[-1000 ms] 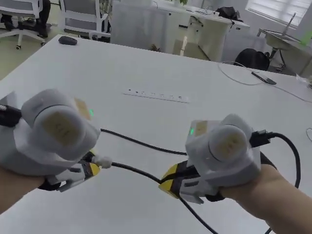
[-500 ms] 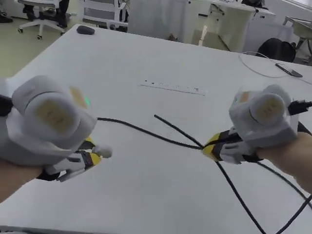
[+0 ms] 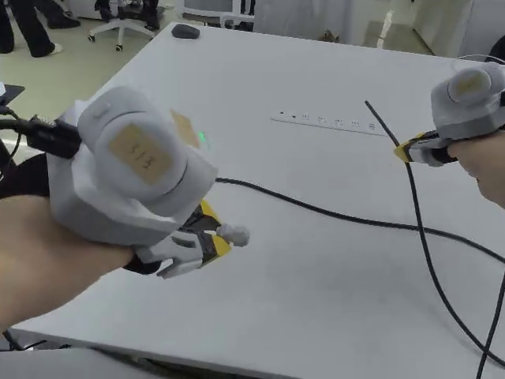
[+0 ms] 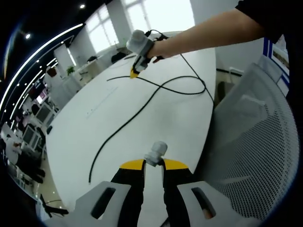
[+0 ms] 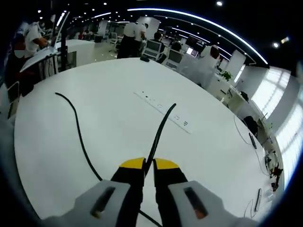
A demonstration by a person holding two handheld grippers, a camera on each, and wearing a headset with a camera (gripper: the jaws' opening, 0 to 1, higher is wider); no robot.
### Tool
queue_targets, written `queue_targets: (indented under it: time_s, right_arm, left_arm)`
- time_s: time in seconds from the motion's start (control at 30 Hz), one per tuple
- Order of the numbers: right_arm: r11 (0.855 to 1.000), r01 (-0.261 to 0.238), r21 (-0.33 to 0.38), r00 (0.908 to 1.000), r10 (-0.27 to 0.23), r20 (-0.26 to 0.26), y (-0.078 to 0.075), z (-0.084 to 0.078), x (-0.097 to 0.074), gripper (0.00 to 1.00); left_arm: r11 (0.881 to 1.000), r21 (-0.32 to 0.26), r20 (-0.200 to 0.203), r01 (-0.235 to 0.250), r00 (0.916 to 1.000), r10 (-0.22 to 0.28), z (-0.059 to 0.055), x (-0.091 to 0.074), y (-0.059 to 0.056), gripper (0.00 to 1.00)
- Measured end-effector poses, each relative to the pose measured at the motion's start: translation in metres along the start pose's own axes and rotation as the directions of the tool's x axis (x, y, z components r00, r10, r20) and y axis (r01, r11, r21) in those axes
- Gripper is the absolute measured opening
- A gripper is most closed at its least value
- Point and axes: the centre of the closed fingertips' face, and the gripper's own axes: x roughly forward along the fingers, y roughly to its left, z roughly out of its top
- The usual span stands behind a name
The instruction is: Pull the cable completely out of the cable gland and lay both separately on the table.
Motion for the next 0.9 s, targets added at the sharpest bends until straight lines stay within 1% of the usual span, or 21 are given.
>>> queue_targets:
  time_s: [0.03, 0.07, 0.13, 0.2, 0.27, 0.3, 0.33, 0.4, 0.43, 0.47, 0.5, 0.53, 0.57, 0.63, 0.67, 0.7, 0.77, 0.8, 0.83, 0.87, 0.9]
  right_arm:
    - [1.0, 0.012, 0.001, 0.9999, -0.012, -0.011, -0.007, -0.005, 0.004, 0.07]
    - [1.0, 0.02, 0.008, 0.9996, -0.02, -0.019, -0.011, -0.009, 0.006, 0.08]
    - [0.999, 0.035, 0.013, 0.999, -0.034, -0.03, -0.017, -0.014, 0.003, 0.12]
    - [0.999, 0.029, 0.034, 0.9995, -0.029, -0.015, -0.019, -0.013, -0.005, 0.18]
    - [0.999, 0.002, 0.053, 0.9996, -0.004, 0.027, -0.014, -0.008, -0.02, 0.15]
    - [0.998, -0.005, 0.057, 0.9993, 0.002, 0.038, -0.012, -0.006, -0.027, 0.14]
    - [0.998, -0.015, 0.056, 0.9979, 0.012, 0.063, -0.007, -0.003, -0.038, 0.15]
    - [0.998, -0.04, 0.054, 0.993, 0.034, 0.113, 0.004, 0.002, -0.061, 0.15]
    - [0.997, -0.044, 0.056, 0.9911, 0.037, 0.128, 0.007, 0.003, -0.071, 0.15]
    - [0.997, -0.058, 0.059, 0.987, 0.049, 0.153, 0.014, 0.005, -0.085, 0.15]
    - [0.996, -0.066, 0.062, 0.9844, 0.054, 0.167, 0.018, 0.005, -0.094, 0.15]
    - [0.996, -0.073, 0.061, 0.9824, 0.061, 0.177, 0.024, 0.003, -0.107, 0.15]
    - [0.995, -0.078, 0.059, 0.9806, 0.066, 0.184, 0.029, 0.002, -0.116, 0.15]
    - [0.993, -0.097, 0.065, 0.9764, 0.083, 0.199, 0.034, 0.0, -0.119, 0.15]
    - [0.991, -0.113, 0.066, 0.9723, 0.096, 0.213, 0.044, -0.003, -0.131, 0.15]
    - [0.991, -0.116, 0.069, 0.9708, 0.098, 0.219, 0.05, -0.006, -0.139, 0.15]
    - [0.991, -0.118, 0.067, 0.9696, 0.101, 0.223, 0.064, -0.014, -0.156, 0.15]
    - [0.99, -0.121, 0.069, 0.9691, 0.102, 0.225, 0.072, -0.019, -0.166, 0.15]
    - [0.989, -0.126, 0.073, 0.9684, 0.106, 0.226, 0.078, -0.022, -0.172, 0.15]
    - [0.989, -0.126, 0.071, 0.9677, 0.107, 0.228, 0.086, -0.027, -0.18, 0.15]
    - [0.99, -0.125, 0.07, 0.968, 0.106, 0.228, 0.091, -0.029, -0.185, 0.15]
  left_arm:
    - [1.0, 0.002, 0.003, 0.009, 1.0, -0.009, 0.002, 0.001, 0.001, 0.14]
    - [0.999, -0.004, 0.006, 0.032, 0.9995, -0.032, 0.004, 0.003, 0.001, 0.14]
    - [0.998, -0.011, 0.025, 0.058, 0.998, -0.058, 0.012, 0.007, 0.002, 0.14]
    - [0.996, -0.012, 0.039, 0.089, 0.9953, -0.088, 0.019, 0.014, 0.003, 0.14]
    - [0.994, -0.009, 0.042, 0.107, 0.9934, -0.107, 0.023, 0.024, 0.005, 0.14]
    - [0.993, -0.008, 0.055, 0.116, 0.9918, -0.115, 0.026, 0.029, 0.006, 0.14]
    - [0.991, -0.013, 0.069, 0.13, 0.9893, -0.128, 0.03, 0.035, 0.006, 0.14]
    - [0.987, -0.02, 0.063, 0.157, 0.9859, -0.155, 0.031, 0.05, 0.006, 0.14]
    - [0.988, -0.015, 0.061, 0.154, 0.9864, -0.153, 0.032, 0.058, 0.008, 0.14]
    - [0.988, -0.011, 0.053, 0.157, 0.9863, -0.156, 0.031, 0.069, 0.009, 0.14]
    - [0.987, -0.006, 0.047, 0.162, 0.9858, -0.161, 0.03, 0.077, 0.01, 0.14]
    - [0.986, -0.008, 0.039, 0.169, 0.9849, -0.169, 0.028, 0.085, 0.01, 0.14]
    - [0.98, -0.042, 0.017, 0.193, 0.9811, -0.193, 0.023, 0.096, 0.008, 0.14]
    - [0.968, -0.092, 0.03, 0.234, 0.9722, -0.232, 0.022, 0.11, 0.003, 0.14]
    - [0.969, -0.092, 0.03, 0.229, 0.9733, -0.227, 0.02, 0.121, 0.005, 0.14]
    - [0.963, -0.125, 0.012, 0.24, 0.9705, -0.241, 0.014, 0.132, 0.002, 0.14]
    - [0.957, -0.14, 0.009, 0.255, 0.9666, -0.256, 0.011, 0.144, -0.001, 0.14]
    - [0.952, -0.152, -0.006, 0.264, 0.9633, -0.268, 0.006, 0.153, -0.004, 0.14]
    - [0.955, -0.137, -0.021, 0.262, 0.9633, -0.268, 0.003, 0.158, -0.005, 0.14]
    - [0.961, -0.101, -0.054, 0.259, 0.9628, -0.265, -0.004, 0.164, -0.006, 0.14]
    - [0.962, -0.087, -0.061, 0.257, 0.9629, -0.263, -0.006, 0.168, -0.008, 0.14]
